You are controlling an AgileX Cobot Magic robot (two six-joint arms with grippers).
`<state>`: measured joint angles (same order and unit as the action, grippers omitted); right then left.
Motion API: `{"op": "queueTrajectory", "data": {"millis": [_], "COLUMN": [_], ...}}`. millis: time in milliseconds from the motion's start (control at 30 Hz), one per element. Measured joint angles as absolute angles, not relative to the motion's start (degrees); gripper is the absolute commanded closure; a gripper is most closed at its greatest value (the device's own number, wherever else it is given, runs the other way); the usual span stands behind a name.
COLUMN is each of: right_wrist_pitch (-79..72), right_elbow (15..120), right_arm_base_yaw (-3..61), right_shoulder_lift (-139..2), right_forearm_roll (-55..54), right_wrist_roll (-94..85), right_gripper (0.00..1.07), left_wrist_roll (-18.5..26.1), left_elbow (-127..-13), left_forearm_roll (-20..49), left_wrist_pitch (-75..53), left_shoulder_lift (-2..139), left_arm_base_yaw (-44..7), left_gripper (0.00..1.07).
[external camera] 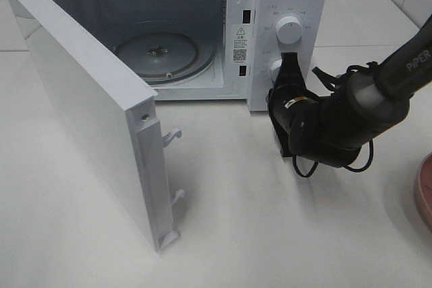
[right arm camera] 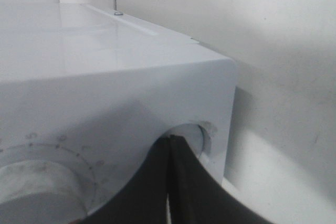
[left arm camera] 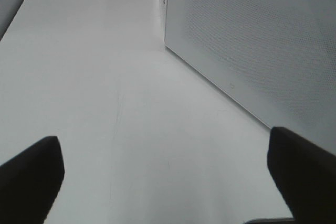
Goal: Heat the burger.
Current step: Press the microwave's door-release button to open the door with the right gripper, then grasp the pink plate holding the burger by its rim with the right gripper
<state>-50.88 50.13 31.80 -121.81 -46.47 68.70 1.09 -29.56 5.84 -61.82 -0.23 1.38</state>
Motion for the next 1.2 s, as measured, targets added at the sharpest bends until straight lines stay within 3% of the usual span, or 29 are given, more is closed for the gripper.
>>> {"op": "queueTrajectory", "data": {"millis": [567,967,1200], "right_wrist_pitch": [-43.66,-35.29,-23.38], "right_elbow": [40.45,34.03,33.58], "right_arm_base_yaw": [31.74,31.74,31.68], "right_shoulder_lift": [-112.01,-102.5,-96.89], "right_forearm_roll": [-40.28,-39.13,-38.67], "right_wrist_roll": [64.57,51.11,31.74], "right_gripper": [1.07,1.06,1.05], "left_wrist_roll": [1.09,1.09,1.09], "left_elbow": [-29.56,-29.56,-29.56], "left_forearm_roll": [5.84,5.84,5.84], "left_wrist_pitch": [-61.82,-61.82,-61.82], "left_shoulder_lift": [-0.23,-0.23,-0.23], "left_arm_base_yaw": [1.38,1.38,1.38], "left_gripper": [0.09,0.09,0.09]}}
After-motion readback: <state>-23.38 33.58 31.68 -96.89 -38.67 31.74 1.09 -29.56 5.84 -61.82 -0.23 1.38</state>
